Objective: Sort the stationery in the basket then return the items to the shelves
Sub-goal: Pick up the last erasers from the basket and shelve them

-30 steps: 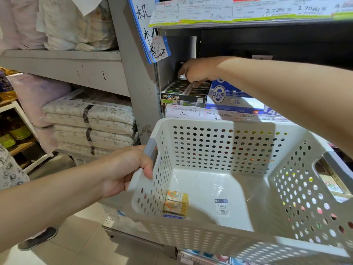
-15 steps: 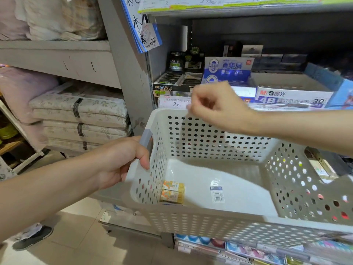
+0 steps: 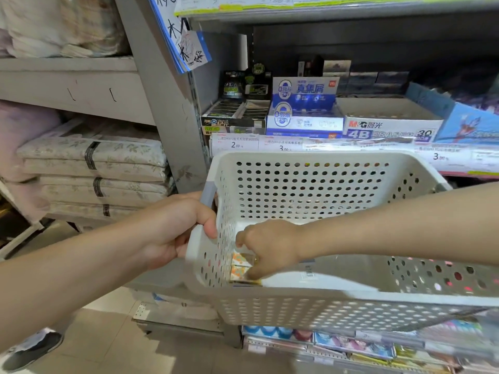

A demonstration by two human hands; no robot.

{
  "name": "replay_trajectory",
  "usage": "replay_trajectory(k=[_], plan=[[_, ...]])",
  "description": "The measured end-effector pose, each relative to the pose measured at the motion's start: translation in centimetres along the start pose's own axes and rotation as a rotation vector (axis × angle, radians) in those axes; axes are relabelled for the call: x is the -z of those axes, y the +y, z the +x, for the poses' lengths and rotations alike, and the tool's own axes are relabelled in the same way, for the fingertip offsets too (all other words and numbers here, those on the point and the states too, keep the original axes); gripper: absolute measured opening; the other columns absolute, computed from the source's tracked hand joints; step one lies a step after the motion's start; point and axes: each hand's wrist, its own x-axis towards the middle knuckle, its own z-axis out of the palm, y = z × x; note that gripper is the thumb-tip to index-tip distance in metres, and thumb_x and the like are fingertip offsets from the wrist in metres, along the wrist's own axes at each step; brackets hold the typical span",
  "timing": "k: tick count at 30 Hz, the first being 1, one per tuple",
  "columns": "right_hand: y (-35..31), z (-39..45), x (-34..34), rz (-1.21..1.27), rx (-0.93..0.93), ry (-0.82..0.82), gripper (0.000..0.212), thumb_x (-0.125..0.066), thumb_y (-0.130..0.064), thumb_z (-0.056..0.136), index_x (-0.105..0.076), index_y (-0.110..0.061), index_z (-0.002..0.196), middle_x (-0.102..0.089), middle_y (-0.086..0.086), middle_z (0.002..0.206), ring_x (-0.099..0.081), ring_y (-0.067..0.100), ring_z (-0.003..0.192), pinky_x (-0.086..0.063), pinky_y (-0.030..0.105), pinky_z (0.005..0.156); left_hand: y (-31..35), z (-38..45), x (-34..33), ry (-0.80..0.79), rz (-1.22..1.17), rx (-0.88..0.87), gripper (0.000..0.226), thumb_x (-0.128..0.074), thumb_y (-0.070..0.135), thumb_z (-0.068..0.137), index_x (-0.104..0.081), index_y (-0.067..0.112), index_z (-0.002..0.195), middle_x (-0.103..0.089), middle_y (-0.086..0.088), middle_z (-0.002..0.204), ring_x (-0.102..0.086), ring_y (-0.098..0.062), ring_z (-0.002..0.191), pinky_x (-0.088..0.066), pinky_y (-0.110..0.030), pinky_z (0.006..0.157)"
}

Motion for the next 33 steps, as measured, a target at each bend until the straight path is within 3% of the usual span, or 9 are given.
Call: replay_trajectory(k=[4,7,11,13,19,22,25,31,33], plan=[[-0.3,0.1,-0.7,0.004,-0.005,-0.001,0.052,-0.062,-0.043,0.081,-0.054,-0.008,0.118,-0.063,0.009,0.109,-0.062,0.03,0.093,-0.055,0.037,0.076,0.1,0.2,-0.2,-0.004,-0.005,0.006,0.057,-0.041,-0.017,0.066,-0.068,0.013,0.107,-0.072,-0.02,0.105,-0.068,-0.038,0.094,-0.055,-0.046,0.078],[-0.4,0.1,-0.9,0.003,-0.017,0.012,0.051,-0.063,-0.042,0.08,-0.057,-0.006,0.114,-0.066,0.011,0.104,-0.063,0.03,0.09,-0.052,0.033,0.067,0.1,0.3,-0.2,-0.011,-0.009,0.011,0.057,-0.041,-0.018,0.068,-0.068,0.014,0.108,-0.072,-0.018,0.104,-0.068,-0.038,0.095,-0.057,-0.042,0.074],[-0.8,-0.2,-0.7,-0.043,-0.03,0.021,0.044,-0.062,-0.04,0.081,-0.06,-0.003,0.105,-0.063,0.009,0.089,-0.057,0.027,0.072,-0.035,0.023,0.048,0.1,0.5,0.0,-0.031,0.001,0.013,0.057,-0.042,-0.017,0.067,-0.069,0.015,0.106,-0.072,-0.019,0.103,-0.068,-0.034,0.084,-0.059,-0.038,0.064],[-0.9,-0.4,-0.7,-0.057,-0.039,0.023,0.042,-0.061,-0.04,0.081,-0.06,-0.003,0.101,-0.063,0.01,0.089,-0.051,0.025,0.067,-0.029,0.023,0.044,0.0,0.5,0.0,-0.045,0.009,0.008,0.056,-0.042,-0.017,0.068,-0.069,0.015,0.105,-0.073,-0.018,0.102,-0.069,-0.034,0.087,-0.059,-0.04,0.067],[-1.6,-0.7,-0.7,-0.058,-0.071,0.039,0.042,-0.065,-0.04,0.081,-0.059,-0.007,0.106,-0.064,0.008,0.099,-0.05,0.024,0.073,-0.032,0.024,0.047,-0.3,0.3,0.2,-0.046,0.036,-0.012,0.056,-0.045,-0.016,0.067,-0.069,0.014,0.108,-0.073,-0.017,0.103,-0.068,-0.038,0.1,-0.057,-0.042,0.077],[-2.0,-0.8,-0.7,-0.084,-0.076,0.01,0.043,-0.067,-0.042,0.08,-0.061,-0.007,0.105,-0.065,0.007,0.097,-0.05,0.023,0.071,-0.031,0.024,0.046,-0.5,0.1,0.2,-0.059,0.046,-0.02,0.054,-0.045,-0.016,0.068,-0.069,0.014,0.106,-0.073,-0.017,0.104,-0.069,-0.036,0.096,-0.058,-0.039,0.073],[-2.2,-1.1,-0.8,-0.098,-0.089,-0.007,0.041,-0.066,-0.042,0.082,-0.062,-0.009,0.106,-0.059,0.004,0.087,-0.049,0.021,0.072,-0.031,0.023,0.045,-0.7,-0.2,0.0,-0.077,0.037,-0.027,0.055,-0.044,-0.016,0.068,-0.068,0.014,0.108,-0.073,-0.017,0.104,-0.067,-0.038,0.102,-0.057,-0.045,0.082],[-2.4,-1.6,-0.8,-0.141,-0.102,-0.032,0.039,-0.066,-0.041,0.082,-0.061,-0.007,0.099,-0.054,0.002,0.083,-0.05,0.022,0.072,-0.029,0.023,0.044,-0.4,-1.0,-0.7,-0.106,0.058,-0.042,0.077,-0.053,-0.007,0.038,-0.067,0.013,0.111,-0.071,-0.022,0.106,-0.065,-0.044,0.103,-0.046,-0.062,0.096],[-2.3,-1.9,-0.8,-0.155,-0.099,-0.014,0.039,-0.066,-0.041,0.081,-0.063,-0.008,0.1,-0.057,0.003,0.083,-0.053,0.023,0.072,-0.028,0.022,0.043,-0.4,-1.2,-1.0,-0.12,0.065,-0.042,0.077,-0.052,-0.006,0.038,-0.067,0.012,0.111,-0.07,-0.024,0.109,-0.064,-0.046,0.104,-0.044,-0.065,0.097]])
